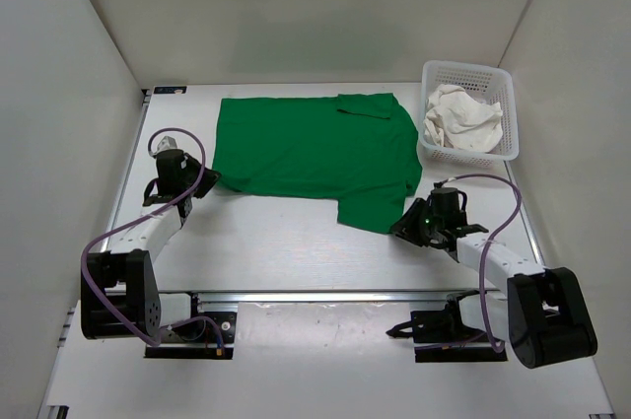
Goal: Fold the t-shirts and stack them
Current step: Flatten out the tshirt
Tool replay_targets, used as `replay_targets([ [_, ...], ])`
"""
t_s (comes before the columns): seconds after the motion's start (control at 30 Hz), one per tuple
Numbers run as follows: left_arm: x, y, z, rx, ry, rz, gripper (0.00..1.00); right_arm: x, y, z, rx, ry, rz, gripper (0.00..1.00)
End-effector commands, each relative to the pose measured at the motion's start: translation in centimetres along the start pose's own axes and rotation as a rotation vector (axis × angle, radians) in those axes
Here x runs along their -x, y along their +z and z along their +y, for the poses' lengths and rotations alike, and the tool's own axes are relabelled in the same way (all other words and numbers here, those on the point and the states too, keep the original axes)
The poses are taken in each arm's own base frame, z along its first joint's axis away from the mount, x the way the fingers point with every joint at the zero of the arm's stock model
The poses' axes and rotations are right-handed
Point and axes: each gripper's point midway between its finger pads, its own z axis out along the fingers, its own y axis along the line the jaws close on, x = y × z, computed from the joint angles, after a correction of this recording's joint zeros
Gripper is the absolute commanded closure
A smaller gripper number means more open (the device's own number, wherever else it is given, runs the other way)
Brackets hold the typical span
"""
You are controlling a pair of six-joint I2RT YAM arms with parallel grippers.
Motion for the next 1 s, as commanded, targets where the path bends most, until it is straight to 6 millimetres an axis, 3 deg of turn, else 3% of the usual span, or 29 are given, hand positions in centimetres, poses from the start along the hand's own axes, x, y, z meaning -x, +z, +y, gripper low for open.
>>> replay_targets([
  [0.0,0.6,-0.6,-0.8,-0.037,-0.005,-0.023,1.0,0.0,0.5,-1.1,-0.058,0.016,0.005,0.73],
  [0.27,0.7,-0.4,-0.9,-0.041,-0.01,-0.022,1.0,0.0,-0.1,-2.4,-0.091,0.053,0.0,0.7],
  [0.5,0.1,-0.1,-0.7,-0.041,-0.014,-0.005,1.0,-0.7,0.0,-3.1,-0.107,0.065,0.029,0.85],
  [0.7,0.0,-0.3,-0.6,-0.035,-0.012,-0.009,1.0,0.6,0.4,-0.4,-0.038,0.009,0.02,1.0],
  [0.9,0.5,-1.2,-1.3,-0.047,0.029,-0.026,1.0,3.4,-1.1,2.5,0.004,-0.086,-0.055,1.0],
  [0.97,1.0,-1.9,-1.0,-0.02,0.056,-0.034,1.0,3.0,-2.1,2.3,-0.022,-0.106,-0.043,1.0],
])
